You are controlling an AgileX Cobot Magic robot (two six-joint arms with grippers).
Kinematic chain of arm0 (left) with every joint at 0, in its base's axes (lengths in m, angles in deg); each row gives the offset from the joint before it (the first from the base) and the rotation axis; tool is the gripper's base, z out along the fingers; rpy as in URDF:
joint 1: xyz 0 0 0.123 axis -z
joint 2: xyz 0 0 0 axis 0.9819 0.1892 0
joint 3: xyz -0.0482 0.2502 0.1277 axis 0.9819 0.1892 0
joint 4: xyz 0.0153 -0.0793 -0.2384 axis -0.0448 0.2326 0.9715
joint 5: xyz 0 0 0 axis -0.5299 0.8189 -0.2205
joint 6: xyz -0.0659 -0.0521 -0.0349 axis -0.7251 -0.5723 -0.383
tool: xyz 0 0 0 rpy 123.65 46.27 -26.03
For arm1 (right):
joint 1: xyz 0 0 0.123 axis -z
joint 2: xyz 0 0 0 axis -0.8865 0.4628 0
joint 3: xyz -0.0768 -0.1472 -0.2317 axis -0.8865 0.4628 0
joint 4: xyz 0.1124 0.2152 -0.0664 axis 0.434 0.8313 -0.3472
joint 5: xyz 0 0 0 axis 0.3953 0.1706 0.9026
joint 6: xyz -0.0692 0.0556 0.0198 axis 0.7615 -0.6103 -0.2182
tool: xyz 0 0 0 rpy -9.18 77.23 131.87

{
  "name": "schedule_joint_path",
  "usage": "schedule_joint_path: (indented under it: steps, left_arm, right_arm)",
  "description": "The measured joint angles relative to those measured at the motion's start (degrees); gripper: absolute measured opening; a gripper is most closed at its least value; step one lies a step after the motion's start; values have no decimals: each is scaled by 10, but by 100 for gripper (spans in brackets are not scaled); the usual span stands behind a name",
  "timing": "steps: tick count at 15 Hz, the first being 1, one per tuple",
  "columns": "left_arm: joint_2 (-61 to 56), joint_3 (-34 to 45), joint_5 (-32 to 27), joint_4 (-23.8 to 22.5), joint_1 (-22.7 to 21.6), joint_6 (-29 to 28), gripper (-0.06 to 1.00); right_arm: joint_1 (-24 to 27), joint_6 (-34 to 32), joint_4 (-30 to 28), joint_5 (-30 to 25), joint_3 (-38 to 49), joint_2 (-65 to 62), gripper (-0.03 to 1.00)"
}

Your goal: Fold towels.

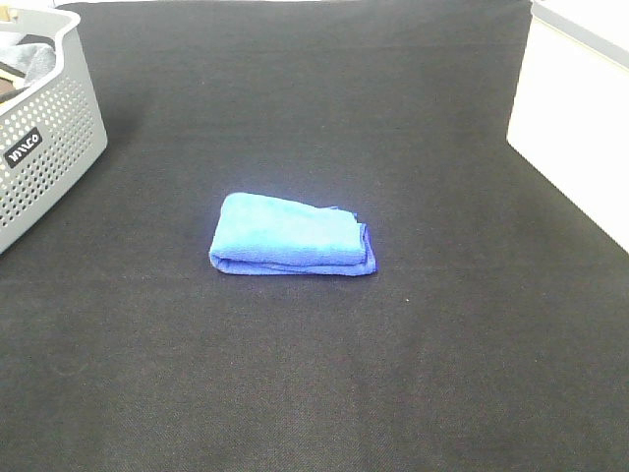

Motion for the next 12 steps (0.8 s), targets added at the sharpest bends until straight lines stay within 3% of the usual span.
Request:
schedule_joint_path:
  steps: [8, 12]
  left_arm:
    - [0, 0, 2, 0, -16, 1, 78]
    - [-31, 3, 2, 0, -92, 1, 78]
  right_arm:
    - [1, 0, 0, 0, 0, 0, 96]
    - [91, 0, 2, 1, 0, -24, 96]
